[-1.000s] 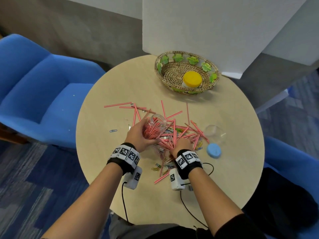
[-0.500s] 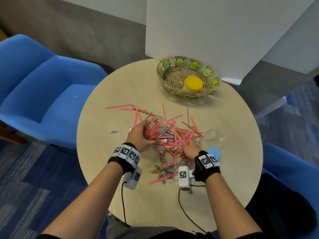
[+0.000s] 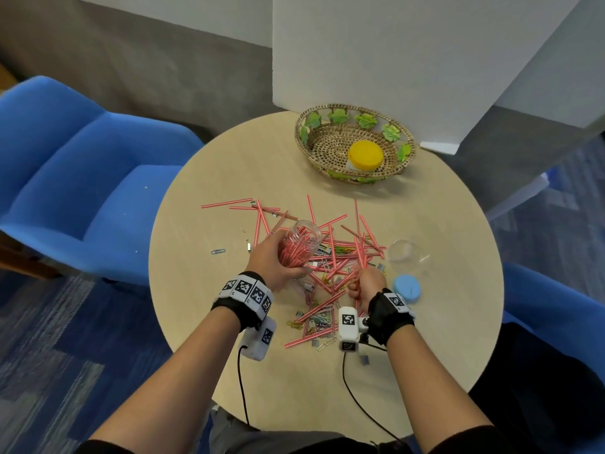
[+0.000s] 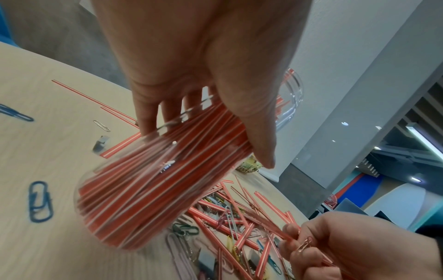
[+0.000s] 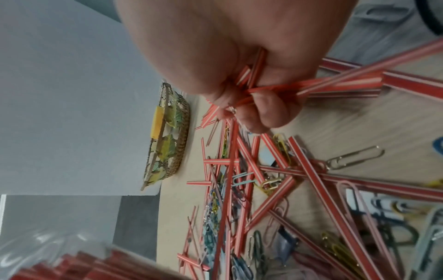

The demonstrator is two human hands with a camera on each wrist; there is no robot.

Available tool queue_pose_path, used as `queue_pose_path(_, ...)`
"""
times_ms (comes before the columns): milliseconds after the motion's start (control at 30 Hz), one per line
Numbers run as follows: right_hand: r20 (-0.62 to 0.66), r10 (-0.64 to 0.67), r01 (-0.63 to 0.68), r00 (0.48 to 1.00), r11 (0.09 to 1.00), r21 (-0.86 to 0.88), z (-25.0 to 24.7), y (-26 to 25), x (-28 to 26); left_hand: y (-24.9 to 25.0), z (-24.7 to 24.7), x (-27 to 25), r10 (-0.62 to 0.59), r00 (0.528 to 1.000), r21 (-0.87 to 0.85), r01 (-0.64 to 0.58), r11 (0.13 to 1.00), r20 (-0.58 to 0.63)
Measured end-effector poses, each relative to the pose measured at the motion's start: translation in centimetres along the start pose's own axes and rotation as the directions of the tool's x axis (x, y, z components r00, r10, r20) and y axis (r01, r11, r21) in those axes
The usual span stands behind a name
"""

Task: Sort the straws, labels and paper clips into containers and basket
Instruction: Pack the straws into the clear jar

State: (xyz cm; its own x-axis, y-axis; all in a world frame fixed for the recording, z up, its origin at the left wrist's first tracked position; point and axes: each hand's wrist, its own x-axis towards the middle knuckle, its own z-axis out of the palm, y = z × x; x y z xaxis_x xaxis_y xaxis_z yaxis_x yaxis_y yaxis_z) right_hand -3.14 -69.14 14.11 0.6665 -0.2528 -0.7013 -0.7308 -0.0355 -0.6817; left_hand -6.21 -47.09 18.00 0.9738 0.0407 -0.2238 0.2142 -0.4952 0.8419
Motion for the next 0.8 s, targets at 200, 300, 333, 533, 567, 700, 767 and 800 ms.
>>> queue_pose_path(200,0.037,-0.111,0.114,0.993,0.986,-0.119,-0.27,-0.75,-0.73,0.14,0.00,0.37,-0.009,1.000,-0.015,0.009,1.000,0.007)
queue_pose_path(300,0.068,-0.258,0.263,0.964,0.873,-0.411,-0.41,-0.89,-0.65,0.35,0.06,0.60,-0.007,1.000,-0.016,0.007,1.000,0.005)
queue_pose_path(333,0.084,-0.293,0.298,0.952,0.840,-0.453,-0.45,-0.77,-0.63,0.38,0.13,0.62,-0.004,1.000,-0.018,0.004,1.000,0.005)
queue_pose_path(533,0.074,-0.347,0.348,0.935,0.856,-0.383,-0.11,-0.42,-0.82,0.44,0.08,0.58,0.002,1.000,-0.036,-0.002,0.999,0.001)
queue_pose_path(567,0.070,-0.327,0.329,0.942,0.868,-0.372,-0.10,-0.36,-0.67,0.46,0.03,0.56,0.001,1.000,-0.039,-0.001,0.999,-0.001)
queue_pose_path(700,0.145,-0.250,0.286,0.957,0.890,-0.355,-0.11,-0.35,-0.28,0.56,-0.15,0.46,-0.010,1.000,-0.063,0.009,0.998,-0.010)
queue_pose_path(767,0.131,-0.244,0.275,0.961,0.893,-0.356,-0.35,-0.44,-0.11,0.67,-0.23,0.44,-0.012,1.000,-0.060,0.011,0.998,-0.012)
queue_pose_path(800,0.117,-0.247,0.273,0.962,0.891,-0.363,-0.45,-0.50,-0.13,0.71,-0.26,0.44,-0.015,1.000,-0.060,0.014,0.998,-0.011)
